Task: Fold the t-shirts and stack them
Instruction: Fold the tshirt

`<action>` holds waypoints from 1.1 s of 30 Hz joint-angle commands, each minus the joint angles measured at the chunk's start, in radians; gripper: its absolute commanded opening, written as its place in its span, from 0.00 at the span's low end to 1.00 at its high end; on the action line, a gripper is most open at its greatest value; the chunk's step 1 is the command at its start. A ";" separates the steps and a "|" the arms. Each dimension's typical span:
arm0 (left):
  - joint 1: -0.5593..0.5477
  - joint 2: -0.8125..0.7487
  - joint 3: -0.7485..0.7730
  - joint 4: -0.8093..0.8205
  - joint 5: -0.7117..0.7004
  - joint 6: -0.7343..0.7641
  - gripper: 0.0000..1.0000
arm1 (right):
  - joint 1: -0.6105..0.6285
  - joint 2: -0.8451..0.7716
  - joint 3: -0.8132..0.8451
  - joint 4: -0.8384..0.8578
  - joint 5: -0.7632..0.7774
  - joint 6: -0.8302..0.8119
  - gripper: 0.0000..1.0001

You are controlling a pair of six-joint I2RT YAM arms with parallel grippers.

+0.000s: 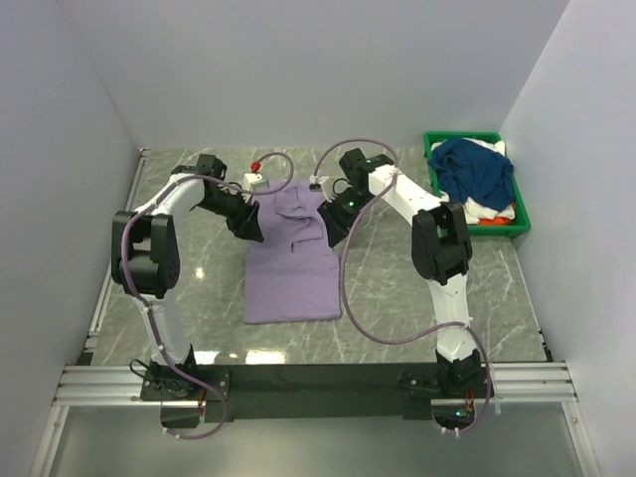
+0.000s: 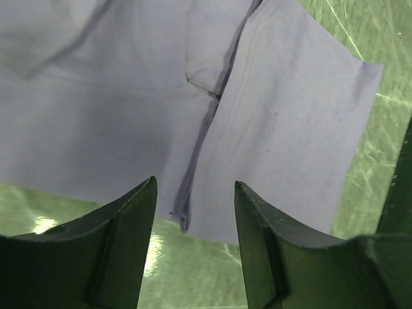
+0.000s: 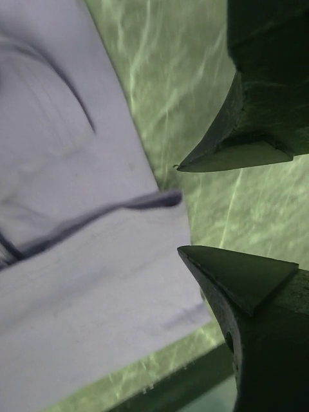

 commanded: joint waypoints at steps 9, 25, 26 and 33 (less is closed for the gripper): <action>0.000 0.053 -0.038 0.023 -0.007 -0.085 0.58 | -0.002 -0.012 -0.114 0.065 -0.048 0.122 0.57; -0.010 0.094 -0.084 0.017 -0.086 -0.067 0.57 | -0.004 0.030 -0.114 0.080 -0.059 0.173 0.55; -0.010 0.094 -0.087 0.019 -0.090 -0.067 0.56 | -0.004 0.033 -0.112 0.079 -0.062 0.174 0.55; -0.008 0.091 -0.115 0.039 -0.115 -0.070 0.56 | -0.006 0.051 -0.112 0.082 -0.039 0.196 0.54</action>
